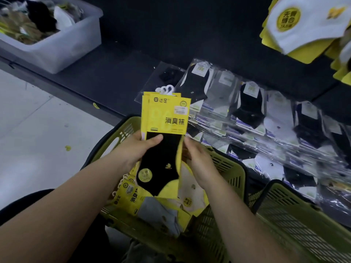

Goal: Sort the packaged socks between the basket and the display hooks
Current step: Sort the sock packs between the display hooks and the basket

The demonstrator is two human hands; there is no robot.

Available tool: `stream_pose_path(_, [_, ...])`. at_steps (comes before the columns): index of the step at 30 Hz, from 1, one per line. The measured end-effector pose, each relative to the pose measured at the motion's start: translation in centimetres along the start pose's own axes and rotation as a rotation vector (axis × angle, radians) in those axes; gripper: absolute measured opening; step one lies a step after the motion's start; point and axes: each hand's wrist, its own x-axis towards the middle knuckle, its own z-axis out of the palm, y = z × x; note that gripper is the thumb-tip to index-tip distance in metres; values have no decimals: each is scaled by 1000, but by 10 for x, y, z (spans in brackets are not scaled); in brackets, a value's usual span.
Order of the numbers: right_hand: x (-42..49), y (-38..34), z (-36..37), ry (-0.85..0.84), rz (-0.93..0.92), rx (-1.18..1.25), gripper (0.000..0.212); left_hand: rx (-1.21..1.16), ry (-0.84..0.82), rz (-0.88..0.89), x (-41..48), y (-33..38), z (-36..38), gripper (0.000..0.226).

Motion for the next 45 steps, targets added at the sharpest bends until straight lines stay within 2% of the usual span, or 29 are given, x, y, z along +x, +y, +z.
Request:
stream_pose_path(1, [5, 8, -3, 96, 25, -92, 43, 5, 54, 3, 2, 1, -5, 37])
stream_pose_path(2, [9, 19, -6, 168, 55, -289, 43, 4, 93, 2, 4, 2, -10, 32])
stream_pose_path(3, [13, 32, -9, 182, 97, -529, 53, 3, 126, 1, 7, 2, -14, 29])
stream_pose_path(5, [12, 58, -10, 121, 149, -909, 79, 1, 171, -4, 8, 3, -18, 24])
stream_pose_path(7, [11, 77, -13, 89, 141, -1060, 88, -8, 189, -5, 10, 3, -18, 21])
stream_pose_path(9, [12, 81, -19, 108, 115, -1025, 76, -15, 194, 5, 12, 3, -19, 21])
stream_pose_path(13, [2, 59, -42, 175, -6, -624, 14, -30, 242, 1, 16, 2, -18, 25])
stream_pose_path(16, [-13, 26, -57, 226, -122, -246, 11, -43, 267, 9, 17, 1, -17, 25])
stream_pose_path(18, [-15, 8, -53, 180, -156, 54, 16, -41, 238, 24, 17, 0, -14, 22])
stream_pose_path(20, [-9, -6, -35, 113, -176, 167, 20, -65, 181, 31, 15, -2, -8, 22])
stream_pose_path(23, [1, -18, 2, 88, -208, 45, 18, -150, 121, 7, 15, -2, 2, 19])
stream_pose_path(27, [12, -18, 36, 175, -302, -187, 19, -175, 89, -27, 15, -1, 2, 45])
stream_pose_path(28, [15, -17, 39, 174, -315, -231, 19, -156, 86, -4, 14, -1, 1, 45])
stream_pose_path(31, [24, -11, 29, 208, -292, -252, 27, -111, 174, 52, 15, 5, -7, 33])
stream_pose_path(33, [29, 3, 15, 198, -224, -372, 29, -86, 258, 81, 17, 11, -17, 38])
stream_pose_path(35, [28, 27, 8, 41, -51, -683, 53, -27, 311, 129, 19, 15, -28, 42])
stream_pose_path(37, [23, 56, 9, -181, 117, -969, 97, 38, 338, 155, 21, 16, -35, 43])
stream_pose_path(39, [18, 79, 15, -249, 136, -1166, 120, 77, 350, 149, 25, 15, -38, 43])
stream_pose_path(42, [19, 98, 18, -93, 53, -1351, 120, 103, 365, 115, 33, 14, -41, 43])
stream_pose_path(45, [18, 101, 12, -114, 65, -1240, 121, 183, 352, 116, 38, 18, -44, 42])
